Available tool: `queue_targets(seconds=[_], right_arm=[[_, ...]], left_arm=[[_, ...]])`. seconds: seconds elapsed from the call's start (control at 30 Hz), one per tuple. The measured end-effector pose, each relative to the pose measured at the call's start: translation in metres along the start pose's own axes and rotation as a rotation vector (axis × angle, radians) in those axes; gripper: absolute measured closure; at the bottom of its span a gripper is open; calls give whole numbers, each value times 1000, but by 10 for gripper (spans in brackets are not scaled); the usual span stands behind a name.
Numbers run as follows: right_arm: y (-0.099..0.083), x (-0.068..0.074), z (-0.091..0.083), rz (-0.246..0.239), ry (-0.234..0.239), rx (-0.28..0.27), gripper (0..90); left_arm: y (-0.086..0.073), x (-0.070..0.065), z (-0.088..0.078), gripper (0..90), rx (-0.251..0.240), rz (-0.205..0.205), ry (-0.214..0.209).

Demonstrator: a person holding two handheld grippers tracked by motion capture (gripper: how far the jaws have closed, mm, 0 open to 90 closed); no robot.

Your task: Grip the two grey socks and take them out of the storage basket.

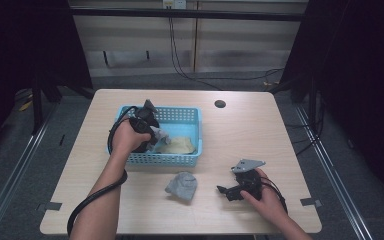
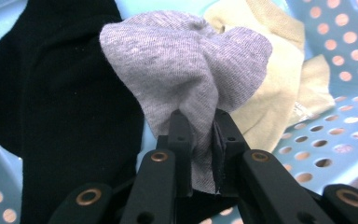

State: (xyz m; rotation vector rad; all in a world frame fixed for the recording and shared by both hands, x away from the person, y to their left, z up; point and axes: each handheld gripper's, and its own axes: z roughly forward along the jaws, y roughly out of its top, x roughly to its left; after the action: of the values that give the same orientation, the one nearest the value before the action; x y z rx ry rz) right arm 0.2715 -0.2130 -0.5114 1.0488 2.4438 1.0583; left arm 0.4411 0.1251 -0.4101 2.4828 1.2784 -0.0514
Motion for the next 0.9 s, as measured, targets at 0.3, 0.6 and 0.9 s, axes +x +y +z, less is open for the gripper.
queue_targets(seconds=[0.3,0.6,0.9], right_arm=[[0,0,0,0,-1,0,104],[0,0,0,0,0,0,105],[0,0,0,0,-1,0,104]], left_arm=[[4,-7,-15,799,5,32,-8],[7,-25,-33,799,8,78,-25],[5,-43,-48,799,5,142,-35]])
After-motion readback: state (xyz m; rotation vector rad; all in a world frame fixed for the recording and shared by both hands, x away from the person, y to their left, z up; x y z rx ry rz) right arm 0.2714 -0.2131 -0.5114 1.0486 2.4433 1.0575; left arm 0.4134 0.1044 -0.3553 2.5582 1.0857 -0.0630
